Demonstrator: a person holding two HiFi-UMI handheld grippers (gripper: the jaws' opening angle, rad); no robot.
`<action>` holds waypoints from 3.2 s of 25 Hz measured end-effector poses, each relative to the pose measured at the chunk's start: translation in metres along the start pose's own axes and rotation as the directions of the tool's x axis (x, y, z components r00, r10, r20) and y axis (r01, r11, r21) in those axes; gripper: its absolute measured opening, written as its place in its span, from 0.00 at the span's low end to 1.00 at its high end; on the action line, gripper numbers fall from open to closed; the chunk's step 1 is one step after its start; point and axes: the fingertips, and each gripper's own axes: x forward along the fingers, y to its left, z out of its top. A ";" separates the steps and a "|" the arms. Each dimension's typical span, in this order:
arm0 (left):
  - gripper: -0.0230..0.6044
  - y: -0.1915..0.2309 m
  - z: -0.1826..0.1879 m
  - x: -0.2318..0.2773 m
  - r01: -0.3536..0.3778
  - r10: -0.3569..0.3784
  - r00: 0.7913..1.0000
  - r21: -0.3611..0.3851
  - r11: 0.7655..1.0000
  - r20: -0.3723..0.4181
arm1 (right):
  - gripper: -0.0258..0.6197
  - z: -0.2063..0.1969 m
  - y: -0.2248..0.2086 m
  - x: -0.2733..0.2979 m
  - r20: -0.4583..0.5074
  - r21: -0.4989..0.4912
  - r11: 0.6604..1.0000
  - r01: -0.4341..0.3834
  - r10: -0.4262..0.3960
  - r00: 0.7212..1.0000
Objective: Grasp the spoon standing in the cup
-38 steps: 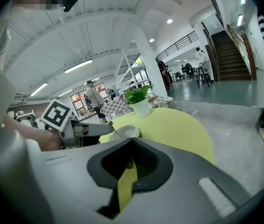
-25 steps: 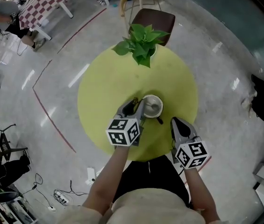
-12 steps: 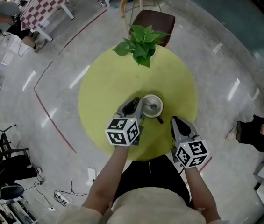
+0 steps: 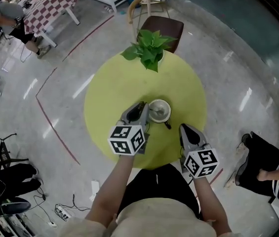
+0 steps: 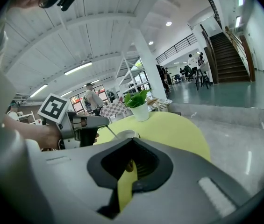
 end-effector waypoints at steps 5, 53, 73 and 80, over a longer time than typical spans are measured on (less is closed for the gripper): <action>0.13 -0.005 0.014 -0.017 0.011 -0.011 0.999 0.009 1.000 0.035 | 0.04 0.005 0.008 -0.009 0.018 -0.017 1.000 0.000 0.000 1.000; 0.12 -0.033 -0.041 -0.155 0.037 -0.041 0.997 0.060 0.997 0.063 | 0.04 -0.017 0.086 -0.079 0.102 -0.131 0.991 -0.016 0.030 0.994; 0.12 -0.046 -0.059 -0.174 0.066 -0.072 0.996 0.099 0.993 0.051 | 0.04 -0.031 0.108 -0.100 0.117 -0.150 0.989 -0.020 0.038 0.992; 0.12 -0.047 -0.061 -0.173 0.063 -0.067 0.997 0.090 0.994 0.048 | 0.04 -0.032 0.103 -0.102 0.114 -0.150 0.989 -0.017 0.034 0.993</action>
